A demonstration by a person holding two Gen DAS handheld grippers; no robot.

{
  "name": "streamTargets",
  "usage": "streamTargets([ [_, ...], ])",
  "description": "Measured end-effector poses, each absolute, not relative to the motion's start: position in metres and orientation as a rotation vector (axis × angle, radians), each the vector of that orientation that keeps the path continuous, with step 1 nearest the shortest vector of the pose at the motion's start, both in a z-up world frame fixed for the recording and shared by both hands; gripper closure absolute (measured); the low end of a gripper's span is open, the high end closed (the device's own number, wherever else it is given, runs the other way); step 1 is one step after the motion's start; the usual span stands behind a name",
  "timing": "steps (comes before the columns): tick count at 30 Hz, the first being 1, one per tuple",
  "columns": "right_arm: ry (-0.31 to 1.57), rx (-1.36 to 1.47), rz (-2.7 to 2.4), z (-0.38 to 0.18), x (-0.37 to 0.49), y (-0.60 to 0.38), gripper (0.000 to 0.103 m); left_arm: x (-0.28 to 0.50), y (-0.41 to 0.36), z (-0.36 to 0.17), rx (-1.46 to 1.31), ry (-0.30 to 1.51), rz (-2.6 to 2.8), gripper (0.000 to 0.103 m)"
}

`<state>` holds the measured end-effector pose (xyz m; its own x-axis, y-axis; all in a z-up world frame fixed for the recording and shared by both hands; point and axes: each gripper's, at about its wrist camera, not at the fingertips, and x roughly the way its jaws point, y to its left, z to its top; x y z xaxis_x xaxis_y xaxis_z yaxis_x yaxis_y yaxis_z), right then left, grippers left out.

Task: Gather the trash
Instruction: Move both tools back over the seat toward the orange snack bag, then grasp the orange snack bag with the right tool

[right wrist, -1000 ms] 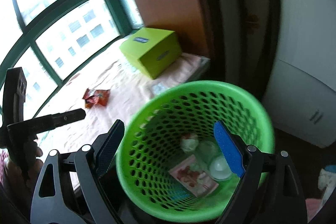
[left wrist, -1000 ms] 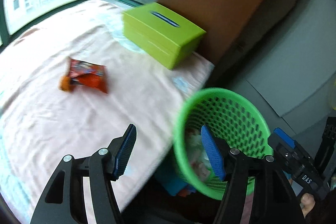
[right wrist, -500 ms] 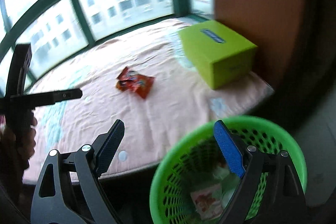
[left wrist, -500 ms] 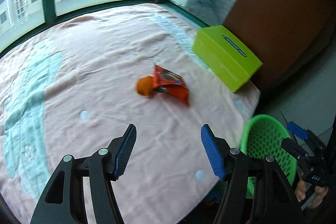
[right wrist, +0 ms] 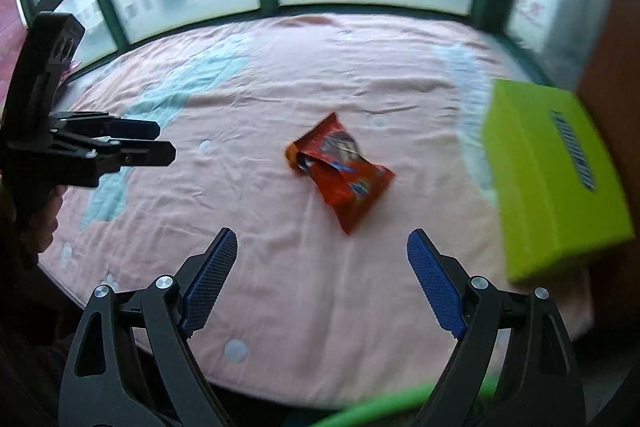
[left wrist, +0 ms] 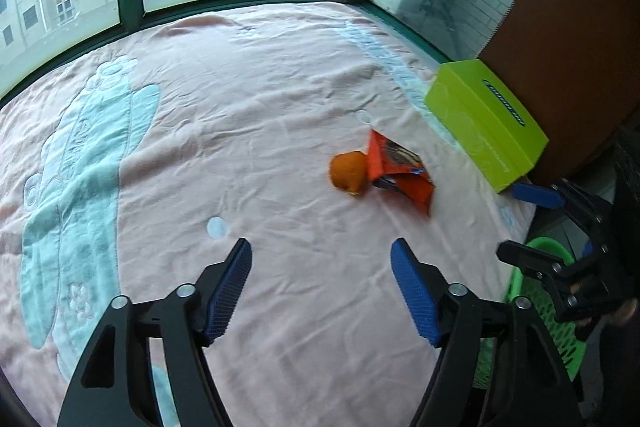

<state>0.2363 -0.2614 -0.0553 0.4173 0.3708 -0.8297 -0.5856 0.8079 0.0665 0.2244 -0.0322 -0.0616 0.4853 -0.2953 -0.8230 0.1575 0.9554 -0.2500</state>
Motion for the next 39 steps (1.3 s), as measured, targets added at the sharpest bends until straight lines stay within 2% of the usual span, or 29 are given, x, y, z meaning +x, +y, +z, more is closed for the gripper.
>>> streamTargets([
  [16,1.076,-0.522,0.794,-0.130,0.323,-0.213,0.017,0.265,-0.011,-0.097,-0.151,1.094,-0.198,0.026],
  [22,1.077,-0.501,0.810,-0.139,0.335,-0.211,0.017,0.271,-0.016,-0.107,-0.139,1.116,-0.199,0.026],
  [24,1.073,-0.504,0.810,-0.139,0.335,-0.211,0.021,0.274,-0.019,-0.109,-0.131,1.123,-0.201,0.026],
  [26,1.086,-0.488,0.810,-0.140,0.336,-0.212,0.033,0.276,-0.024,-0.110,-0.120,1.126,-0.206,0.026],
  [29,1.088,-0.448,0.786,-0.138,0.338,-0.218,0.040,0.281,-0.032,-0.112,-0.104,1.123,-0.215,0.026],
  [39,1.088,-0.260,0.692,-0.113,0.327,-0.252,0.046,0.303,-0.069,-0.114,-0.071,1.116,-0.283,0.026],
])
